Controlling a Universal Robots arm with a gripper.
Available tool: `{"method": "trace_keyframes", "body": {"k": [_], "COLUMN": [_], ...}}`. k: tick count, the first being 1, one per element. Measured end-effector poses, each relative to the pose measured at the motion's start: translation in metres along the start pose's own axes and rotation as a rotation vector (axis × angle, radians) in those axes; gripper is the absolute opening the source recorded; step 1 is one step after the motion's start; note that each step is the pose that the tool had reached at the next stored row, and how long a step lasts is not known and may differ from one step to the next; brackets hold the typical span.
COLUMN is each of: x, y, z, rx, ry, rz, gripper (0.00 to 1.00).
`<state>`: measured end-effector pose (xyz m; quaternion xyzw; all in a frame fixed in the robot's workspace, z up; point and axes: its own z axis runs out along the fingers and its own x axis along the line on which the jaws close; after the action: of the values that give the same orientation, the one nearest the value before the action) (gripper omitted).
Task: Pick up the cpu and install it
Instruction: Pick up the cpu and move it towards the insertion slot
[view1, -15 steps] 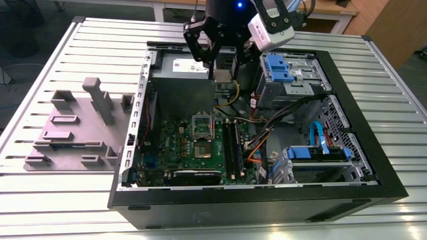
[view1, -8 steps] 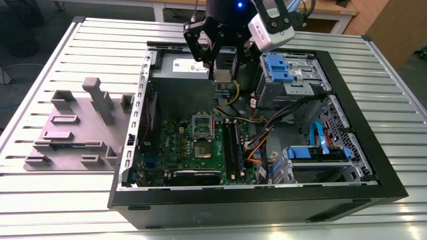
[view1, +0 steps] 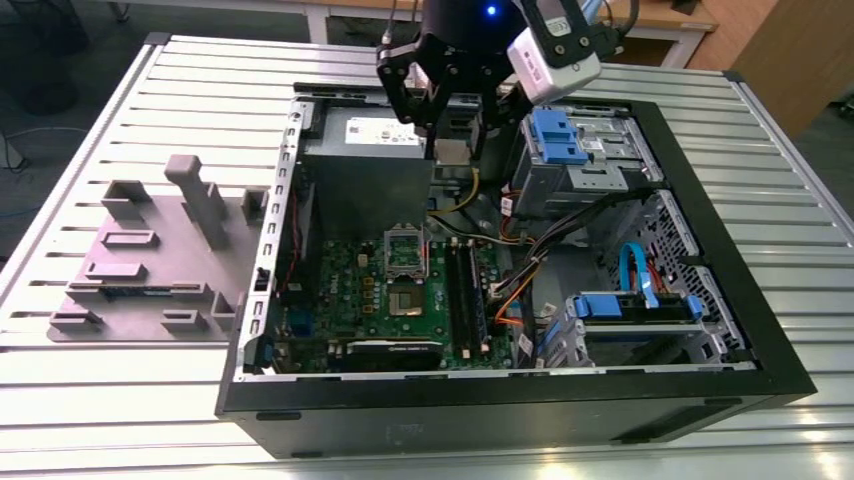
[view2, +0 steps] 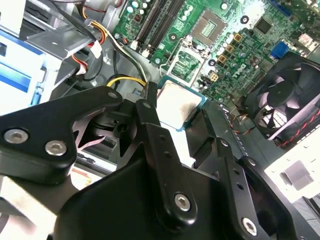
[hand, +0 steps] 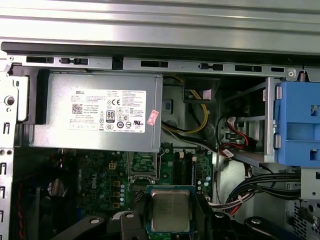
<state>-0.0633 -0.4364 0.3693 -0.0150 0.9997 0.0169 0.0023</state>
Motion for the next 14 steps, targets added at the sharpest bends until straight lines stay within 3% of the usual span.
{"method": "trace_keyframes", "body": {"k": [9, 14], "x": [-0.0099, -0.0202], "y": [-0.0003, -0.0006], "z": [0.0000, 0.0001], "rx": [0.0000, 0.0000], "ry": [0.0001, 0.0000], "rz": [0.000, 0.000], "gripper": [0.47, 0.47]}}
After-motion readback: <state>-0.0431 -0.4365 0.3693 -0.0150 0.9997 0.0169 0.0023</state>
